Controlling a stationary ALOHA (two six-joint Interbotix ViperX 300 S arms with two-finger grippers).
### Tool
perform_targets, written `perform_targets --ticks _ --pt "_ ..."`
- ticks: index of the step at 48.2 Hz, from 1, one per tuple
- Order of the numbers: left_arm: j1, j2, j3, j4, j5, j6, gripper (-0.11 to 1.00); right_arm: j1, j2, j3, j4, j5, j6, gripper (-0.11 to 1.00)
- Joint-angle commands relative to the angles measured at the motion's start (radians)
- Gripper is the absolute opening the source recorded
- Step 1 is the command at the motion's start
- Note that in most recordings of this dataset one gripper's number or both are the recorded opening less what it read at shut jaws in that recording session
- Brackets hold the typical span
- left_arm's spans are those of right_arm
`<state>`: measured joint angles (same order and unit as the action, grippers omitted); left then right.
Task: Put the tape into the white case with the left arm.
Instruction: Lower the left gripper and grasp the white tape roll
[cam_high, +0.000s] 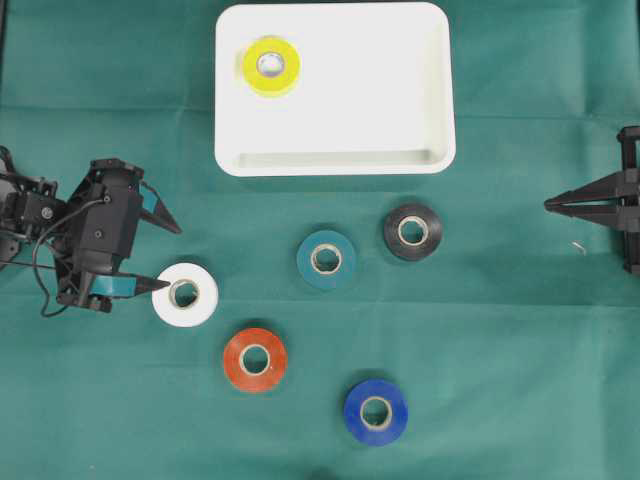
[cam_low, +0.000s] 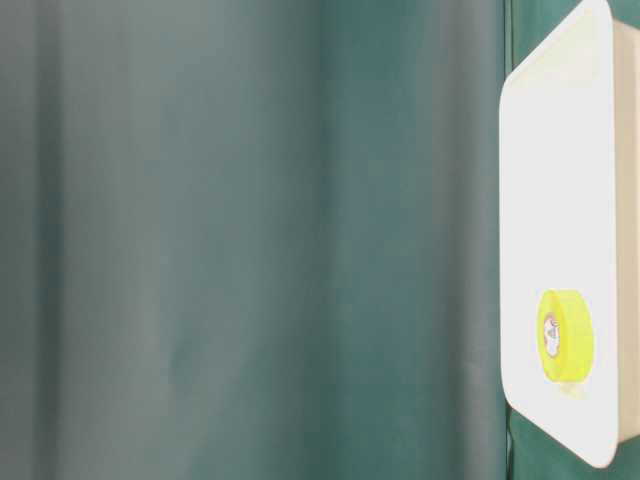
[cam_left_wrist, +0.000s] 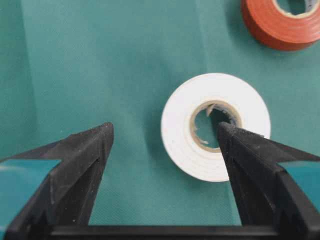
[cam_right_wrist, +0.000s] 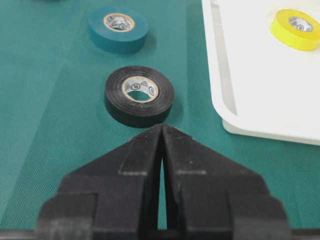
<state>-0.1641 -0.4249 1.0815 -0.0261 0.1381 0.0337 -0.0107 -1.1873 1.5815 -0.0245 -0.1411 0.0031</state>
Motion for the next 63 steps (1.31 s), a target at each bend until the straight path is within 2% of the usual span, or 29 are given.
perform_targets --ticks 1,11,19,24,33,57,60,63 --pt "-0.014 -0.005 -0.006 -0.002 -0.012 0.002 0.83 0.0 0.006 -0.009 -0.002 -0.008 0.0 -0.09" --pt "-0.014 0.012 0.014 -0.003 -0.034 0.002 0.83 0.0 0.005 -0.009 -0.002 -0.009 0.0 -0.09" --pt "-0.02 0.206 -0.048 -0.002 -0.066 0.005 0.83 0.0 0.006 -0.009 -0.002 -0.009 0.0 -0.09" --pt "-0.04 0.273 -0.1 0.0 -0.054 0.009 0.83 -0.002 0.006 -0.009 -0.002 -0.009 0.0 -0.09" --pt "-0.052 0.285 -0.109 0.0 -0.051 0.008 0.83 -0.002 0.005 -0.009 -0.002 -0.009 0.0 -0.09" --pt "-0.023 0.365 -0.123 0.002 -0.057 0.009 0.83 -0.002 0.005 -0.002 -0.002 -0.023 0.0 -0.09" --pt "-0.023 0.364 -0.127 0.003 -0.057 0.009 0.79 0.0 0.005 0.0 -0.002 -0.023 0.0 -0.09" --pt "-0.023 0.362 -0.129 0.002 -0.057 0.009 0.71 -0.002 0.005 -0.002 -0.002 -0.021 0.0 -0.09"
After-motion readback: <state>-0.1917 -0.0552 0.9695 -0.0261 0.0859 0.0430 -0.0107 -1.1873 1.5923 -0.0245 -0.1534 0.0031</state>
